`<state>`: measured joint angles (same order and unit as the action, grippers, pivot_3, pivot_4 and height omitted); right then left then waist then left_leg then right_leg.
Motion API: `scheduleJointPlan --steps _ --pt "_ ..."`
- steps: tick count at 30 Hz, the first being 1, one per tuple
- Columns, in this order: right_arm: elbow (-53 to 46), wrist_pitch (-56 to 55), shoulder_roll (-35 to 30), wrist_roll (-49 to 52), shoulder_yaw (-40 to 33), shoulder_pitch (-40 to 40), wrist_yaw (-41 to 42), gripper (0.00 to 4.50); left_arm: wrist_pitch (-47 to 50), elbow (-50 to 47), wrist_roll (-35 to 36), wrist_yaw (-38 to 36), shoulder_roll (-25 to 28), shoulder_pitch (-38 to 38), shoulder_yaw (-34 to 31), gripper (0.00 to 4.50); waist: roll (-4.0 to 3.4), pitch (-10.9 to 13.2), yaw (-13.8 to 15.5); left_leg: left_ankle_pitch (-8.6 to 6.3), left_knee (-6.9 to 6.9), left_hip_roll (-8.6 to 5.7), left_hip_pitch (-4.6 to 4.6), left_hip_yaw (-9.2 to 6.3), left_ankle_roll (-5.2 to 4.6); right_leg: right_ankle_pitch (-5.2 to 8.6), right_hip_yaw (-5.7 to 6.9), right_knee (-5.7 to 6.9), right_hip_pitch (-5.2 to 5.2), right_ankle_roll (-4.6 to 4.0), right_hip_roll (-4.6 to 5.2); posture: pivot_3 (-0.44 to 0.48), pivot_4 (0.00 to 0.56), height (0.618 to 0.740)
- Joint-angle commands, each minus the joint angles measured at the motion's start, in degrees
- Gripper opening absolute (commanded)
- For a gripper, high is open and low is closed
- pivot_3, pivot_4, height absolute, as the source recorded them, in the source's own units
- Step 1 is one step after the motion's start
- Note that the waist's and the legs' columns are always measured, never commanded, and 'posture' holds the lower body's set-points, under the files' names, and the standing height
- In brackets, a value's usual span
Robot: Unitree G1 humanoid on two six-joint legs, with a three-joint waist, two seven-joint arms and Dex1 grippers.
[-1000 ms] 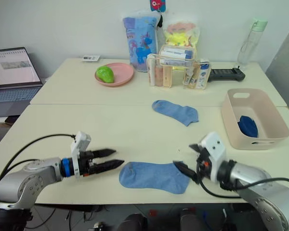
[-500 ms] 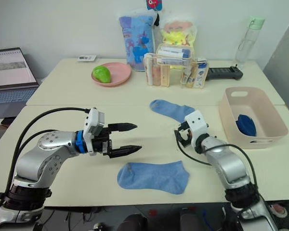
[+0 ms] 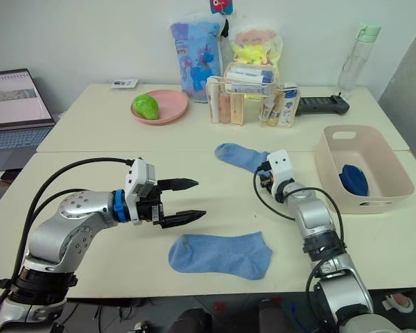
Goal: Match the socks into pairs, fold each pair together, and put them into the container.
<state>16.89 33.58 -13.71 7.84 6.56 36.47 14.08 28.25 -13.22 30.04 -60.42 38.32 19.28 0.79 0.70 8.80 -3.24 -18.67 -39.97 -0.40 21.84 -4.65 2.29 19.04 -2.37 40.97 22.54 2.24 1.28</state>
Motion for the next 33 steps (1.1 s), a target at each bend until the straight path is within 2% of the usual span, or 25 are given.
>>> scheduleJointPlan --steps 1,2,3,5,8,15,21,25,28,33 --pt "-2.19 -0.33 0.25 -0.75 1.29 -0.55 2.65 0.53 -1.58 -0.2 -1.07 0.81 -0.53 0.61 0.13 4.5 0.0 0.0 -0.01 0.0 0.0 0.0 0.01 0.0 0.0 0.0 0.0 0.0 0.01 0.0 0.0 0.0 0.15 0.703" --pt "-3.69 -0.15 0.18 -0.86 1.76 -1.23 3.25 0.18 -2.17 0.53 -1.73 0.9 -0.58 0.77 0.24 4.5 0.0 0.0 -0.01 0.0 0.0 0.0 0.0 0.01 0.0 0.0 0.0 0.0 0.01 0.0 0.0 0.0 0.15 0.703" --pt "-5.41 0.06 0.0 -1.0 2.29 -2.01 3.93 0.05 -2.94 1.37 -2.59 0.88 -0.55 0.92 0.4 4.5 0.0 0.0 -0.01 0.0 0.0 0.0 0.01 -0.01 0.0 0.0 0.01 0.01 0.01 0.0 0.0 0.0 0.15 0.703" --pt "-10.31 0.73 -0.86 -1.0 3.86 -4.19 6.3 0.05 -5.4 3.19 -4.94 0.77 -0.24 1.0 0.88 4.5 0.0 0.0 0.01 0.0 0.01 0.01 0.02 -0.01 0.0 0.0 0.0 0.02 0.04 0.0 -0.01 0.0 0.15 0.703" --pt "-23.23 5.83 -4.15 2.11 6.44 -9.53 12.43 0.05 -9.55 7.17 -8.34 0.61 0.16 1.48 1.59 4.5 -0.01 0.0 0.16 0.0 0.01 0.0 0.07 -0.01 0.0 0.0 0.0 0.02 0.08 0.0 0.0 0.0 0.15 0.703" --pt "-47.02 18.01 -15.33 10.09 4.88 -19.45 20.52 0.05 -21.0 18.23 -17.46 1.0 0.3 4.35 4.26 4.5 0.0 0.01 0.87 -0.01 -0.01 -0.03 0.11 -0.09 -0.02 0.0 0.04 -0.06 0.06 0.0 0.03 0.0 0.15 0.703" --pt "-53.42 22.68 -18.95 13.39 2.56 -22.57 20.38 0.05 -36.67 30.79 -25.24 -1.31 -1.98 10.31 9.66 4.5 0.01 0.02 1.42 -0.01 -0.01 -0.03 0.11 -0.11 -0.02 0.0 0.07 -0.09 0.03 0.0 0.03 0.0 0.15 0.703" --pt "-53.88 24.13 -18.76 14.33 1.66 -22.02 19.46 0.05 -46.01 42.55 -30.61 -0.47 -5.98 17.35 13.31 4.5 0.05 0.03 1.45 -0.01 -0.02 -0.08 0.13 -0.1 -0.02 0.0 0.1 -0.09 0.03 0.0 0.03 0.0 0.15 0.703" --pt "-53.92 24.76 -18.52 15.03 1.12 -21.65 18.73 0.0 -53.06 52.14 -35.22 2.29 -8.96 22.34 15.6 3.93 0.09 0.05 1.46 -0.01 -0.03 -0.11 0.15 -0.1 -0.02 0.0 0.12 -0.1 0.03 0.0 0.03 0.0 0.15 0.703" --pt "-54.61 25.63 -18.39 15.9 0.69 -21.64 18.01 0.0 -58.55 62.16 -39.12 4.49 -11.63 26.57 17.36 2.35 0.1 0.05 1.34 -0.01 -0.02 -0.09 0.15 -0.08 -0.03 0.0 0.1 -0.09 0.07 0.01 0.03 0.0 0.15 0.703"
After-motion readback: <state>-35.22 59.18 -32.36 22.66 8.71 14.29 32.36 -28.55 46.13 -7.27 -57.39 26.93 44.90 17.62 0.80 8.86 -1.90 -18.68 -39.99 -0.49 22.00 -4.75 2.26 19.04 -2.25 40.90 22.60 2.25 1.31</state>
